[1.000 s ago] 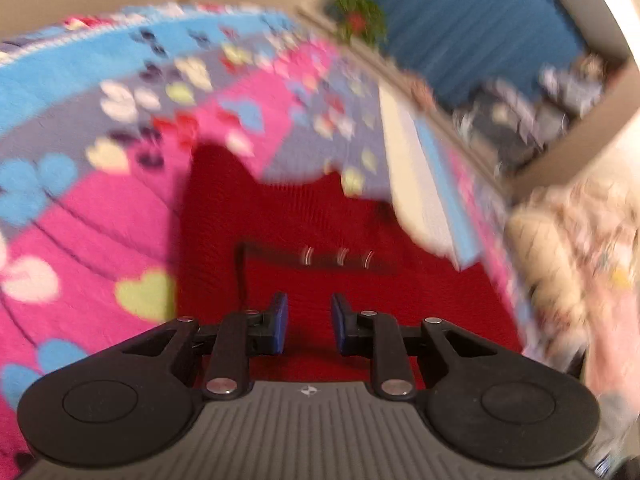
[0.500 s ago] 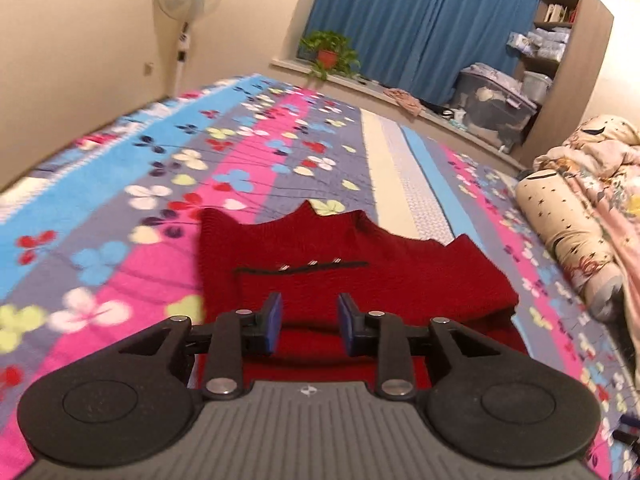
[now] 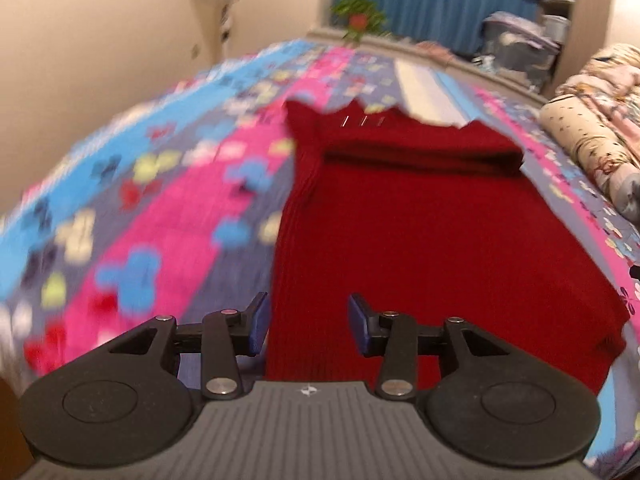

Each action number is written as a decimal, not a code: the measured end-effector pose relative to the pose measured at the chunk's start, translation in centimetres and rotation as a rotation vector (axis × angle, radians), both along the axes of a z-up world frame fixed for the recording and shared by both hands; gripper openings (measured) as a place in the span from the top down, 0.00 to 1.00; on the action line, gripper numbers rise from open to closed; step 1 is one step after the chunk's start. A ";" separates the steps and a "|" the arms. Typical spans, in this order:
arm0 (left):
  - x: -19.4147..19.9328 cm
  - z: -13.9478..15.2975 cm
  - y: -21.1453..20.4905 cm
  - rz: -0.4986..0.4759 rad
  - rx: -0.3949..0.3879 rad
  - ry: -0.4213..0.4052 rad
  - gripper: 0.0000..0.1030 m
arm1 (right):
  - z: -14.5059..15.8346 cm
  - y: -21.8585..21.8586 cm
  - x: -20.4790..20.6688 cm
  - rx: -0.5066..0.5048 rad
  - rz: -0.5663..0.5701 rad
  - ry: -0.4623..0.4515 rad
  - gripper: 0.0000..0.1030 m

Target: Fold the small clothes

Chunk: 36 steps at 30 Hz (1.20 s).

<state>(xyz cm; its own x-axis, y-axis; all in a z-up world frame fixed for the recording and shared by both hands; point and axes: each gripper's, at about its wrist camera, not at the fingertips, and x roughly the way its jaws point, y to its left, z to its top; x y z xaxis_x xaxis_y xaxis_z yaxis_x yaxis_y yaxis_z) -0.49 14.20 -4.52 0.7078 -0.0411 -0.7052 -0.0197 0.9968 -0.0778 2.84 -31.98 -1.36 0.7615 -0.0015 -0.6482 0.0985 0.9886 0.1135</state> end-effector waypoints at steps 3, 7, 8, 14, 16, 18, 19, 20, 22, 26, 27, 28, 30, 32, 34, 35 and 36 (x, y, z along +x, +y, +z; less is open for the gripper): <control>-0.6 -1.0 0.3 0.037 -0.010 0.028 0.51 | -0.7 0.1 -0.3 -0.005 0.023 0.014 0.52; -0.2 -1.3 0.4 0.051 -0.011 0.043 0.36 | -1.2 0.3 0.1 0.014 0.036 0.038 0.47; 0.1 -1.4 0.3 0.053 -0.021 0.062 0.36 | -1.3 0.4 0.2 0.021 0.040 0.041 0.46; 1.0 -2.9 -0.3 0.040 -0.013 0.130 0.29 | -2.2 1.3 1.3 0.033 0.076 0.113 0.45; 1.3 -3.5 -0.2 0.044 -0.023 0.155 0.29 | -2.9 1.6 1.6 0.017 0.077 0.155 0.45; 1.6 -4.1 -0.2 0.046 -0.027 0.187 0.29 | -3.5 1.7 1.9 -0.001 0.069 0.189 0.45; 1.7 -4.4 -0.3 0.046 -0.022 0.204 0.29 | -3.9 1.6 2.0 -0.005 0.062 0.202 0.45; 1.9 -4.8 -0.4 0.043 -0.015 0.225 0.29 | -4.1 1.5 2.0 0.001 0.058 0.213 0.44; 2.0 -5.5 -0.6 0.034 -0.002 0.247 0.27 | -4.4 1.2 2.0 0.024 0.051 0.224 0.42; 2.0 -5.6 -0.6 0.028 0.004 0.245 0.27 | -4.5 1.0 1.9 0.028 0.055 0.227 0.41; 1.9 -5.6 -0.5 0.027 0.004 0.244 0.27 | -4.5 1.0 1.8 0.026 0.057 0.224 0.41; 1.9 -5.5 -0.6 0.026 0.005 0.244 0.28 | -4.5 1.0 1.8 0.024 0.059 0.222 0.42; 1.8 -5.4 -0.7 0.021 0.004 0.240 0.31 | -4.5 1.0 1.7 0.028 0.066 0.223 0.42; 1.7 -5.2 -0.8 0.011 0.004 0.233 0.35 | -4.5 1.1 1.7 0.029 0.071 0.223 0.42; 1.6 -5.0 -1.1 0.000 0.013 0.225 0.39 | -4.4 1.2 1.7 0.035 0.082 0.223 0.43; 1.6 -5.0 -1.2 -0.006 0.022 0.222 0.40 | -4.4 1.3 1.7 0.037 0.090 0.222 0.45; 1.5 -5.0 -1.3 -0.012 0.030 0.219 0.41 | -4.3 1.5 1.6 0.038 0.099 0.221 0.45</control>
<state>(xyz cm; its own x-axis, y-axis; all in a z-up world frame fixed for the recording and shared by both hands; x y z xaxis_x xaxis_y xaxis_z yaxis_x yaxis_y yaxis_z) 1.04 12.88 -9.50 0.5369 -0.0251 -0.8433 -0.0213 0.9988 -0.0433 4.49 -30.53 -5.70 0.5966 0.0937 -0.7970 0.0282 0.9901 0.1375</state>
